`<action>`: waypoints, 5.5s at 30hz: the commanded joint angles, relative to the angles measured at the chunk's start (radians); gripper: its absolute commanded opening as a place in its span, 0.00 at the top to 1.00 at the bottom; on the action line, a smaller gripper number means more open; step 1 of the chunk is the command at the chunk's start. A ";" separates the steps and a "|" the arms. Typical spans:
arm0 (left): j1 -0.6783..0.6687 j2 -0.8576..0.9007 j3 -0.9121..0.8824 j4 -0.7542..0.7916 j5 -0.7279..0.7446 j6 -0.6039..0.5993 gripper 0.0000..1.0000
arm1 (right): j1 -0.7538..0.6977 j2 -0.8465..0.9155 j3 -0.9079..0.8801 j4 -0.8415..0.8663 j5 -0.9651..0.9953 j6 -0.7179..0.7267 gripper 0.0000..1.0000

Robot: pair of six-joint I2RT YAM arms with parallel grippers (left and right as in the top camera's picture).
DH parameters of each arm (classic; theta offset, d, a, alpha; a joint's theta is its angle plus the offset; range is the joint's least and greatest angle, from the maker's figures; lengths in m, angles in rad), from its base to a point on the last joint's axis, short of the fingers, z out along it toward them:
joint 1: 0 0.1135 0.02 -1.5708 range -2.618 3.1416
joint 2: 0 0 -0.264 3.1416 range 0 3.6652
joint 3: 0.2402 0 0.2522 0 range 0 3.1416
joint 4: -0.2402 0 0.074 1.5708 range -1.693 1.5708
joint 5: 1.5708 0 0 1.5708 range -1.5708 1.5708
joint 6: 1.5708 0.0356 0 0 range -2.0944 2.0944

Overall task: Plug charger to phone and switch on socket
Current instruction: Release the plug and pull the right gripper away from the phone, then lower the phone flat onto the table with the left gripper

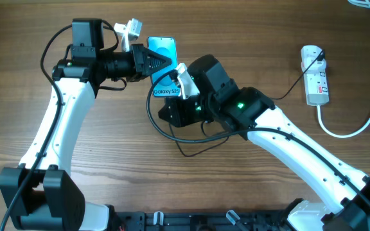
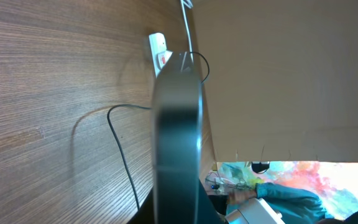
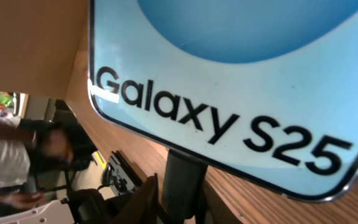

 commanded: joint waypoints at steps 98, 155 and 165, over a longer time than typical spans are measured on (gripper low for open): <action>-0.240 0.146 -0.002 -0.275 -0.837 0.027 0.96 | -0.254 0.016 0.019 -0.136 0.615 -0.007 0.00; -0.307 0.399 -0.002 -0.048 -0.954 0.028 0.56 | -0.254 0.016 0.019 -0.136 0.615 -0.007 0.00; -0.307 0.399 -0.002 -0.053 -0.954 0.028 0.52 | -0.254 0.016 0.019 -0.136 0.615 -0.007 0.00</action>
